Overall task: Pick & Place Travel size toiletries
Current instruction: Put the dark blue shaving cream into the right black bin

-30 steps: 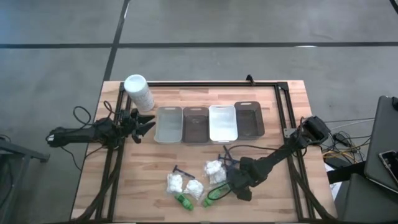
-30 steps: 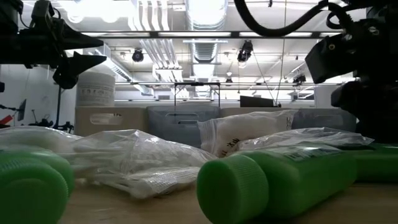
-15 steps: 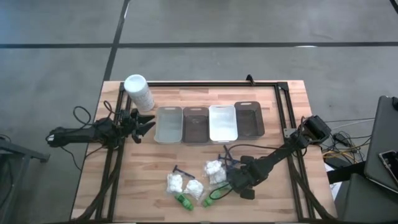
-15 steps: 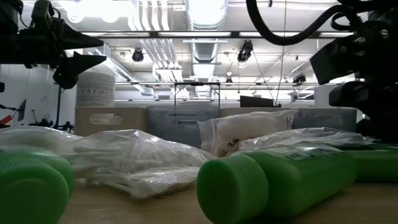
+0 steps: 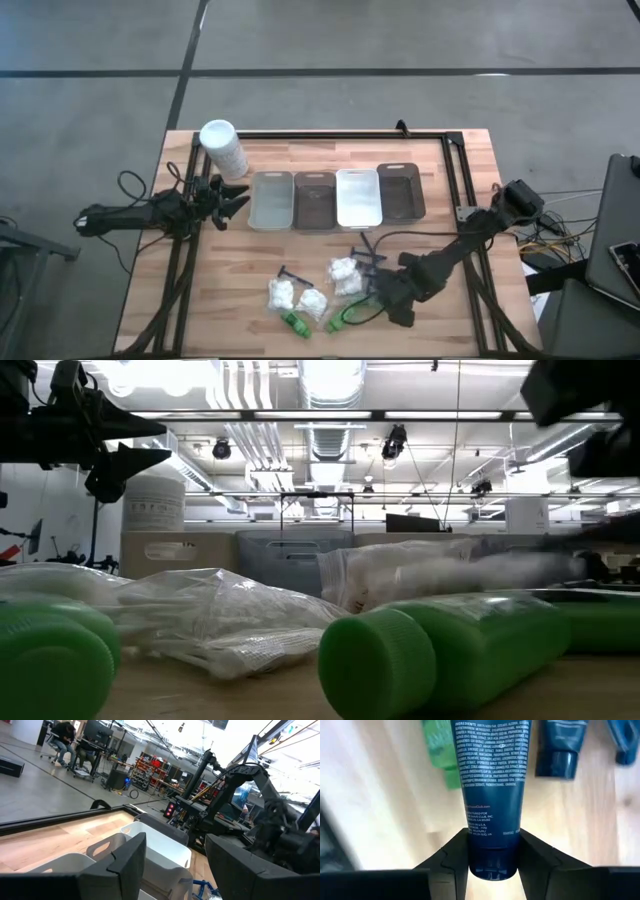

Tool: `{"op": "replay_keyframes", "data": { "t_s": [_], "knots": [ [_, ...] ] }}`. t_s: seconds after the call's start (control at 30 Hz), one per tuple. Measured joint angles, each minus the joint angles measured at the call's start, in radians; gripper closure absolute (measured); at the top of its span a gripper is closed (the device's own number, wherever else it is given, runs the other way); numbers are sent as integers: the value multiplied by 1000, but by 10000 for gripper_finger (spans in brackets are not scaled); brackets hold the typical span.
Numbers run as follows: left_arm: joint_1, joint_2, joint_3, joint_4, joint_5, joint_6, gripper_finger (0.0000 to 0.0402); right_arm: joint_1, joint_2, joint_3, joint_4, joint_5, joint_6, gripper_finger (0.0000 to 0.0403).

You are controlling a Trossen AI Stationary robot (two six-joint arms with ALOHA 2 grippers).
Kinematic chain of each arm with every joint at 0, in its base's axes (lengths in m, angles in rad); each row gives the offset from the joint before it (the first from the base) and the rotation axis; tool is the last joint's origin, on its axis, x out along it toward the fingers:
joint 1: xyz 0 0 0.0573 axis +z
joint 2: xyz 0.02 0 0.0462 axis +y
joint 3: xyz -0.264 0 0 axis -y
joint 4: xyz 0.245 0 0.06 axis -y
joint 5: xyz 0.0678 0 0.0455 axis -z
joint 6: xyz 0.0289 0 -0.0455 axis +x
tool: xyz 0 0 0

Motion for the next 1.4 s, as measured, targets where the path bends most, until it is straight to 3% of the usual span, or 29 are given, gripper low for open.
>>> {"op": "replay_keyframes", "data": {
  "t_s": [0.1,0.3,0.6,0.7,0.83,1.0,1.2,1.4],
  "knots": [
    [0,0,0,-1,0,0,193,12,-53,16,-41,44,211,282],
    [0,0,0,-1,0,0,193,24,-163,3,-91,235,633,278],
    [0,0,0,-4,0,0,193,-31,-306,-34,-389,370,793,281],
    [0,0,0,-5,0,0,193,-98,-405,-105,-353,436,859,276],
    [0,0,0,-5,0,0,193,-232,-550,-231,-199,459,832,274],
    [0,0,0,-6,0,0,193,-451,-661,-365,0,390,652,278],
    [0,0,0,-6,0,0,193,-703,-645,-411,51,262,489,266],
    [0,0,0,-6,0,0,193,-875,-555,-411,109,114,371,267]
  ]
}}
